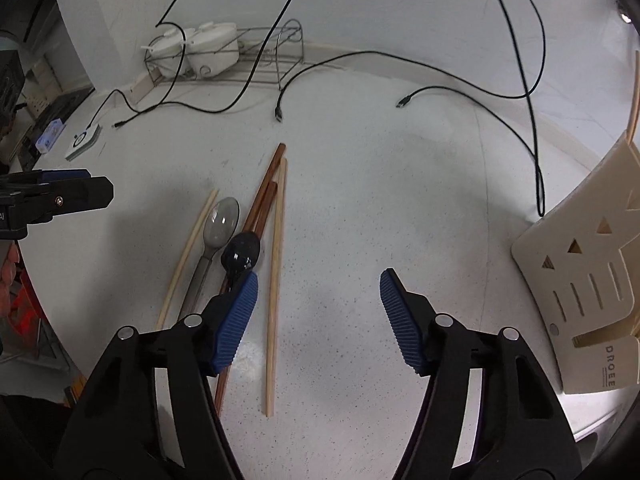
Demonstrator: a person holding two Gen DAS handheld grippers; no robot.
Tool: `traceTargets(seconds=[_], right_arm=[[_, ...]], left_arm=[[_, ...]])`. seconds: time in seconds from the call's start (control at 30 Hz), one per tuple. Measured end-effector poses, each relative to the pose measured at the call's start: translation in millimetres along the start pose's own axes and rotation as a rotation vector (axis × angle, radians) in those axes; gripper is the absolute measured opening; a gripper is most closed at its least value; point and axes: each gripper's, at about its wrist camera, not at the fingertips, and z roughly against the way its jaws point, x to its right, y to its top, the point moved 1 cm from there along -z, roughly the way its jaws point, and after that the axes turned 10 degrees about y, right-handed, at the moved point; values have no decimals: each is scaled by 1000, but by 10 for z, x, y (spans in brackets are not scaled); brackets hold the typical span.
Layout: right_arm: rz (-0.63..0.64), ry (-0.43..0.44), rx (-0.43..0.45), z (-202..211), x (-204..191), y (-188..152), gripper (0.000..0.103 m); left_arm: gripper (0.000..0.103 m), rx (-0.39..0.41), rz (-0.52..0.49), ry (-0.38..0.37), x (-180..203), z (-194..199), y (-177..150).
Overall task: Organize utensils
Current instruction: 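Close the left tool on a pale chopstick beside the clear spoon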
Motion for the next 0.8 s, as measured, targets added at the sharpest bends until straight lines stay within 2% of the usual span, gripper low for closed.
traceTargets(seconds=[0.1,0.2,0.37,0.47,0.53,0.67,0.8], right_arm=[[-6,16,-48,-105,12,-27,48],[-17,20,-64,-144,25,-36,46],[-3,10,-72,-147,24,-51,46],[3,10,-91,-191,21,-51,39],[-5,13,-95,-207,31,-46,39],[-17,20,-87,-183,46,-46,39],[-28,16,-79,-149,75,-47,39]], left_arm=[[82,-44,-13,14,21,-173,-68],[78,-74,-6,14,33,-294,-119],[77,-99,-17,41,103,-436,-151],[76,-102,-33,66,160,-493,-151],[60,-104,-41,95,185,-538,-155],[59,-100,-88,137,276,-592,-128],[59,-103,-121,148,362,-618,-102]])
